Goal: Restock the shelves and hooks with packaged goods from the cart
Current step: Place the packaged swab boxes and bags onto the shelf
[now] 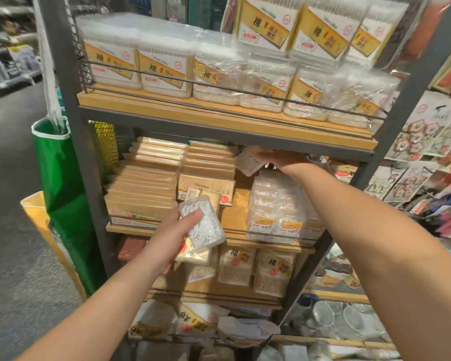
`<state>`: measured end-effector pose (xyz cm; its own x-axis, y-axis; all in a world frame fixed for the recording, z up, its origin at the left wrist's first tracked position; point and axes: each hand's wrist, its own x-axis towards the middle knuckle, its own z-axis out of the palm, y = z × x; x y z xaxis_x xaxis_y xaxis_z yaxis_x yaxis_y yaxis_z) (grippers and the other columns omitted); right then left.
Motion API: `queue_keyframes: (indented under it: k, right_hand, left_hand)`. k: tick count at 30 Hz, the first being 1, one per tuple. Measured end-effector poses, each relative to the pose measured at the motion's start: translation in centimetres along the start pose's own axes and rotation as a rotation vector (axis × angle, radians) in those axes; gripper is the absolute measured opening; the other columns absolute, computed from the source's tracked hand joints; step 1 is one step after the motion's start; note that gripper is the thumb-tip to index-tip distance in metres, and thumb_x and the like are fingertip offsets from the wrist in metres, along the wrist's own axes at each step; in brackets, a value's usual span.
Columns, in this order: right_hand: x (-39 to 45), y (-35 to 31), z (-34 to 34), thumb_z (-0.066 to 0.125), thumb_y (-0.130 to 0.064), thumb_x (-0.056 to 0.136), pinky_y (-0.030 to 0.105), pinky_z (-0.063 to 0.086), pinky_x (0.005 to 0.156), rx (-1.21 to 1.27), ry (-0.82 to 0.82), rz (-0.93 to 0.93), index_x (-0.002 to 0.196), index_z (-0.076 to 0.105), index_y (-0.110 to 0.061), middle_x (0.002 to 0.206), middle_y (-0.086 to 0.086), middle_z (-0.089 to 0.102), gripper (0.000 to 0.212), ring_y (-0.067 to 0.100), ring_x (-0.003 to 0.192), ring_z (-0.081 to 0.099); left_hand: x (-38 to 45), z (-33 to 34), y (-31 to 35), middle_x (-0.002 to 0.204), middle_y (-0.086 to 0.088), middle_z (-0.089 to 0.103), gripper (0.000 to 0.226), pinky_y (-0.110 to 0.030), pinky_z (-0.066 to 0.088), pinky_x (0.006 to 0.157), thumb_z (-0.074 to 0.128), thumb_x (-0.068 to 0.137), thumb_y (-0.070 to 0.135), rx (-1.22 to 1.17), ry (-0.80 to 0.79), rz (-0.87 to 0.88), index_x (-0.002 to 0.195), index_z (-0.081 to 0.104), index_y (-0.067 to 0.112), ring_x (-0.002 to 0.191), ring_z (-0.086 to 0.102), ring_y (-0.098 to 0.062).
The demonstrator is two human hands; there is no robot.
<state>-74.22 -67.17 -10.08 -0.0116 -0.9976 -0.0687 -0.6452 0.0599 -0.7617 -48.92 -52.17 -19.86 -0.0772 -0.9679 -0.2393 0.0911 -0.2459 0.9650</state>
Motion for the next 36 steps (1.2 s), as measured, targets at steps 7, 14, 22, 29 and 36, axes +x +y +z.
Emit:
queue_keyframes:
  k: [7,14,22,29,36]
  right_hand:
    - [3.3,2.9,-0.5,0.07,-0.039,0.086,0.038,0.047,0.098,-0.018,0.051,-0.096,0.111,0.061,-0.026,0.119,0.003,0.065,0.03,0.021,0.109,0.06]
    - [4.9,4.5,-0.2,0.065,-0.028,0.093,0.026,0.032,0.103,-0.354,-0.152,-0.183,0.141,0.049,-0.013,0.141,0.005,0.052,0.053,0.021,0.129,0.049]
    - [5.2,5.1,-0.4,0.044,-0.045,0.102,0.034,0.029,0.11,-0.513,-0.211,-0.152,0.142,0.049,-0.025,0.149,0.002,0.046,0.045,0.023,0.135,0.044]
    - [4.5,4.9,-0.9,0.026,-0.052,0.104,0.036,0.022,0.115,-0.619,-0.227,-0.113,0.149,0.038,-0.026,0.157,0.0,0.035,0.053,0.023,0.143,0.033]
    - [3.4,4.8,-1.3,0.022,-0.057,0.102,0.037,0.026,0.113,-0.651,-0.227,-0.109,0.148,0.038,-0.023,0.155,0.002,0.037,0.059,0.023,0.141,0.036]
  left_hand:
    - [1.4,1.8,-0.5,0.107,0.002,0.074,0.06,-0.032,0.054,0.08,0.069,0.071,0.049,-0.03,-0.019,0.036,0.125,0.06,0.025,0.094,0.071,-0.015]
    - [2.1,2.1,-0.9,0.11,0.0,0.072,0.054,-0.045,0.05,0.098,0.069,0.079,0.046,-0.053,0.023,0.035,0.126,0.057,0.022,0.102,0.068,-0.02]
    - [2.3,1.9,-1.5,0.112,0.004,0.072,0.041,-0.028,0.051,0.079,0.061,0.091,0.039,0.005,0.006,0.068,0.129,0.055,0.024,0.099,0.069,-0.012]
    - [2.1,1.7,-1.1,0.111,0.003,0.073,0.056,-0.037,0.053,0.091,0.067,0.082,0.049,0.002,-0.011,0.055,0.131,0.055,0.023,0.101,0.07,-0.015]
    - [1.7,2.0,-0.7,0.108,0.004,0.073,0.064,-0.045,0.051,0.096,0.065,0.072,0.055,0.027,0.013,0.03,0.127,0.057,0.025,0.102,0.069,-0.018]
